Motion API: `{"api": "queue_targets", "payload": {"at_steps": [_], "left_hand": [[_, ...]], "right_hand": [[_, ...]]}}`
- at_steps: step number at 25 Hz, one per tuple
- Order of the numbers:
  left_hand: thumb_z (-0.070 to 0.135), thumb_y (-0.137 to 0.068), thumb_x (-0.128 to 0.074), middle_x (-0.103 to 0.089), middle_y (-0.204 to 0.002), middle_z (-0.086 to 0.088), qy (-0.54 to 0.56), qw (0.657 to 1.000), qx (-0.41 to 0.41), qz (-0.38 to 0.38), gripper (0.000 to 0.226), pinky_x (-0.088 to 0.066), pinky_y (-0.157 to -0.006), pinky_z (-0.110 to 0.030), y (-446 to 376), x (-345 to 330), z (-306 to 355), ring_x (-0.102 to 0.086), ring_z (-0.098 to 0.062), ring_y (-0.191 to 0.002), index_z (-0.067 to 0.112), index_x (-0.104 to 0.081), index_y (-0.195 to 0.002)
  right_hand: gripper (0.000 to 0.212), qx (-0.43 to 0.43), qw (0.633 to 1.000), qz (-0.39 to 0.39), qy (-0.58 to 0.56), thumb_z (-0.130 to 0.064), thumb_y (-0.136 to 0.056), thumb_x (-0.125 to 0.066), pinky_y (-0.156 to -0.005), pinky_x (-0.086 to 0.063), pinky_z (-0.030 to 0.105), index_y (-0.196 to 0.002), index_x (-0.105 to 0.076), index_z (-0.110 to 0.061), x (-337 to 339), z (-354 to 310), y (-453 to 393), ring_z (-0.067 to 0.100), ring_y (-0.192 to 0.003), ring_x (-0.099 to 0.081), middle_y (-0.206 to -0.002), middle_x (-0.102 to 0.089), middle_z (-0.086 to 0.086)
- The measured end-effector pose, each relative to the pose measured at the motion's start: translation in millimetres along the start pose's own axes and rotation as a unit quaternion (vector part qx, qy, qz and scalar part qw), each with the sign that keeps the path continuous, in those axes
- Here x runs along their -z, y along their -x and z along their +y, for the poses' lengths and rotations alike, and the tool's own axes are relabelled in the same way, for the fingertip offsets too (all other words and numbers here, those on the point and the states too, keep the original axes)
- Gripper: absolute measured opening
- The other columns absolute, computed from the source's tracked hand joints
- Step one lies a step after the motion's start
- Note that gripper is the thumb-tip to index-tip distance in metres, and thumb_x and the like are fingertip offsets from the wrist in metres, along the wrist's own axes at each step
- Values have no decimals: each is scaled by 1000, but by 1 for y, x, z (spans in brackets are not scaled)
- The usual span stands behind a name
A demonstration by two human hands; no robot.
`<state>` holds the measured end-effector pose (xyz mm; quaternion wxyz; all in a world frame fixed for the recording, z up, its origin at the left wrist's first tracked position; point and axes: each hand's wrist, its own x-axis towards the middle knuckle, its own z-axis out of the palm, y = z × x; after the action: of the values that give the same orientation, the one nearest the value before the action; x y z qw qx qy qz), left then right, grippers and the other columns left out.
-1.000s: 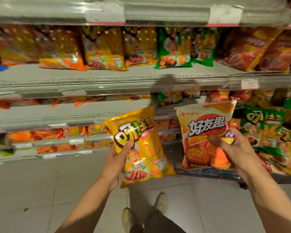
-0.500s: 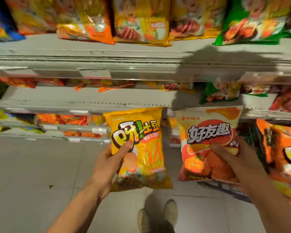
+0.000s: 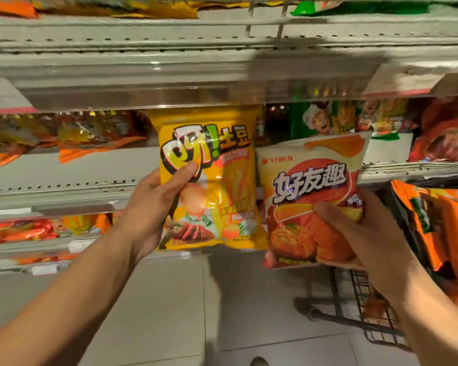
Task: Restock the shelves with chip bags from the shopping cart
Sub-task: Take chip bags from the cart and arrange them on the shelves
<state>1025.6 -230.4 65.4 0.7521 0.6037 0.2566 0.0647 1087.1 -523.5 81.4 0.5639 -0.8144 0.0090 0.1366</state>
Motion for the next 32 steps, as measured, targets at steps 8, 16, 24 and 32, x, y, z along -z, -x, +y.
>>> {"api": "queue_targets", "payload": {"at_steps": [8, 16, 24, 32], "left_hand": [[28, -92, -71, -76, -72, 7, 9, 999, -47, -1, 17, -53, -50, -18, -48, -40, 40, -70, -4, -59, 18, -77, -79], [25, -96, -66, -76, -69, 8, -11, 1000, 14, -5, 10, -53, -50, -18, -89, -57, 26, -70, -3, -58, 16, -68, -101], [42, -100, -58, -72, -68, 18, -126, 992, -15, 0, 22, -51, -60, -14, -98, -65, 22, -68, 3, -64, 21, -64, -106], [67, -96, -46, -63, -104, 21, -208, 976, -23, 62, 40, -42, -74, -21, -65, -28, 15, -59, 2, -94, 38, -50, -123]], "right_hand": [[57, 18, 996, 33, -79, -58, -64, -79, -63, -64, 44, -117, -63, -47, 20, 2, -14, 5, -87, -75, -103, -75, -23], [45, 0, 999, 5, -36, -60, -59, -74, -74, -53, 29, -100, -59, -50, 16, 11, -33, -12, -79, -67, -88, -68, -38], [45, -10, 998, -48, -42, -53, -61, -77, -59, -52, 12, -101, -58, -46, 1, 12, -39, -10, -82, -68, -92, -69, -35], [57, -15, 995, -88, -38, -62, -55, -77, -74, -55, 26, -107, -59, -47, -17, 9, -34, -8, -85, -69, -97, -71, -31]]}}
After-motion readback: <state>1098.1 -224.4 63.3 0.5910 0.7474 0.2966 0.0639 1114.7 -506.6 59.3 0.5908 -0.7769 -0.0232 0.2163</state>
